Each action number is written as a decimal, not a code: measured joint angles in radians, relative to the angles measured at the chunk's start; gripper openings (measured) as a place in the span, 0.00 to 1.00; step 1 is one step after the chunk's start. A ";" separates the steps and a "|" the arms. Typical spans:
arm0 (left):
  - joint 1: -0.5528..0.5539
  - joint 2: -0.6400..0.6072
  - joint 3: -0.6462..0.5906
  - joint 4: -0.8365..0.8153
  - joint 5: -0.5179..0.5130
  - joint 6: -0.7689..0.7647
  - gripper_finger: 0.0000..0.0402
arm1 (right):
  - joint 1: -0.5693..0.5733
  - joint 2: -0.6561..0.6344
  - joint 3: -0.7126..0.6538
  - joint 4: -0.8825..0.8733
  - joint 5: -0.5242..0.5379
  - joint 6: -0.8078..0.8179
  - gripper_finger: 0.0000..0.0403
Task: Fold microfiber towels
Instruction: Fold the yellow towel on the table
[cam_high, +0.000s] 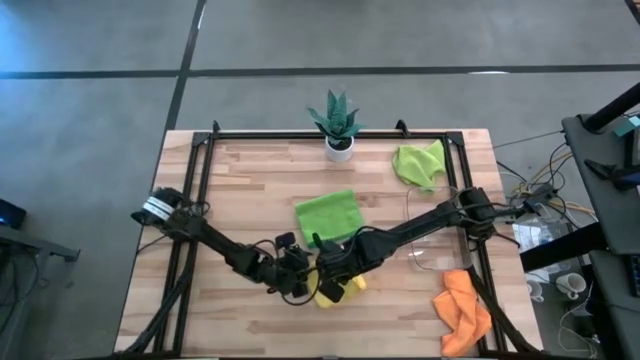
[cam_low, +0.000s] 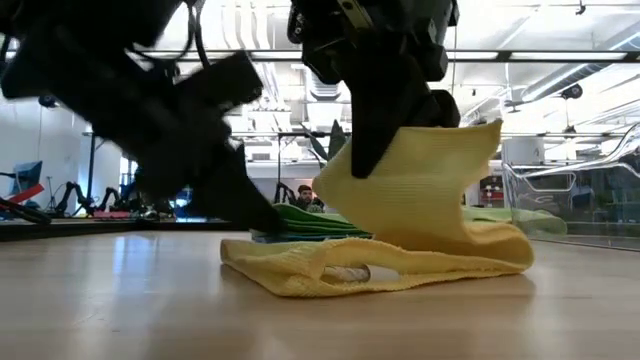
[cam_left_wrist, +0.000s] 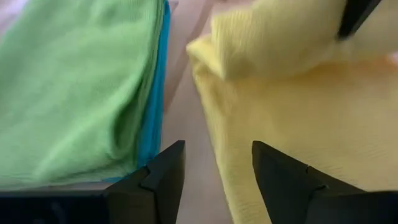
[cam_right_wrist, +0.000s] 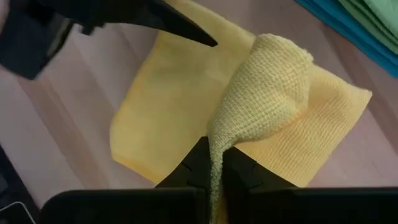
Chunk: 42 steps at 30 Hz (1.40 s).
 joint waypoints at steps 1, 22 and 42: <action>-0.004 -0.025 0.000 -0.020 0.003 -0.002 0.43 | 0.000 0.000 0.000 0.009 0.000 0.000 0.03; -0.131 0.076 0.033 -0.023 0.124 -0.263 0.43 | -0.005 0.081 -0.005 0.155 -0.045 0.013 0.03; -0.128 0.062 0.033 -0.052 0.145 -0.258 0.43 | 0.000 0.101 0.021 0.240 -0.048 0.022 0.21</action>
